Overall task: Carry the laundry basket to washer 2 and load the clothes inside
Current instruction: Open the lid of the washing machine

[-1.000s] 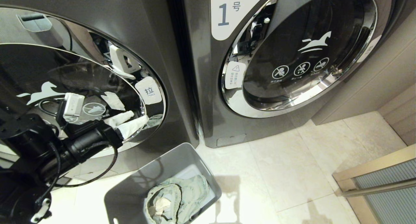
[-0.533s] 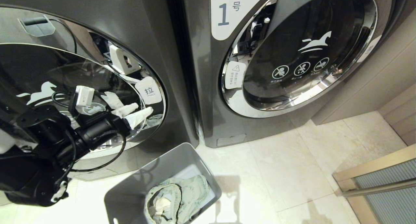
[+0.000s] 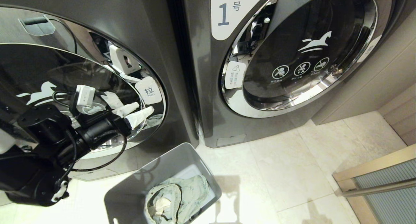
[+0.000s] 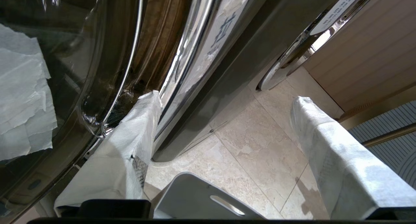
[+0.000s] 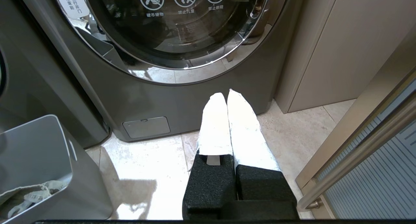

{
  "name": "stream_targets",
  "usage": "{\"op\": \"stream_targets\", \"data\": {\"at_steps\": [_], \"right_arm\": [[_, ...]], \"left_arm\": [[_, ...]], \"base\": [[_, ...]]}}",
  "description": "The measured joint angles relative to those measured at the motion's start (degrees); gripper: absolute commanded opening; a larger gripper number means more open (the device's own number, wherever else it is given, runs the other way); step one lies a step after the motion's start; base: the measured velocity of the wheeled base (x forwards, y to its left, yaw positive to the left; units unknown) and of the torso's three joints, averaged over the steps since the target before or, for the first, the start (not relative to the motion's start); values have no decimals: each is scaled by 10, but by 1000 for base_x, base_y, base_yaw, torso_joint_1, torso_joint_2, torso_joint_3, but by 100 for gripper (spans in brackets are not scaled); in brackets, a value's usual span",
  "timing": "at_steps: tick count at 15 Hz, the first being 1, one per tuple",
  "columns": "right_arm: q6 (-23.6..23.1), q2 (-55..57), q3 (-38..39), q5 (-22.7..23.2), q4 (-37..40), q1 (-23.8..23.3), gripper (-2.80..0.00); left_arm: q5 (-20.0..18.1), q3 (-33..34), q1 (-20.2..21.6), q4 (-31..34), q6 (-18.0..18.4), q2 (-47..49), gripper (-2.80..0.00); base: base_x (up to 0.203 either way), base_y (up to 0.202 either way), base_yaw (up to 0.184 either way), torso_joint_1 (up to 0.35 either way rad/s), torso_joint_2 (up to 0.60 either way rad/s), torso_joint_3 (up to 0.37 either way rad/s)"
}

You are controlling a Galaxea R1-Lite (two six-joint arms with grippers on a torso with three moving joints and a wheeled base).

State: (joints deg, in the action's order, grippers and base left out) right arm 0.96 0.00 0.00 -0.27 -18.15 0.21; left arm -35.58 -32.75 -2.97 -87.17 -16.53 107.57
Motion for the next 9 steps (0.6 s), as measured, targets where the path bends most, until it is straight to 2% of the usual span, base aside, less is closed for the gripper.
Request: {"op": "stream_targets", "data": {"at_steps": [2, 5, 7, 9], "right_arm": [[0, 0, 0, 0, 0, 0, -280], [0, 0, 0, 0, 0, 1, -280], [0, 0, 0, 0, 0, 0, -280], [0, 0, 0, 0, 0, 0, -280]], "left_arm": [[1, 18, -5, 0, 4, -14, 0], [21, 44, -21, 0, 32, -41, 0], [43, 58, -28, 0, 26, -56, 0], [45, 67, -29, 0, 3, -62, 0]], "base": [[0, 0, 0, 0, 0, 0], [0, 0, 0, 0, 0, 0], [0, 0, 0, 0, 0, 0], [0, 0, 0, 0, 0, 0]]}}
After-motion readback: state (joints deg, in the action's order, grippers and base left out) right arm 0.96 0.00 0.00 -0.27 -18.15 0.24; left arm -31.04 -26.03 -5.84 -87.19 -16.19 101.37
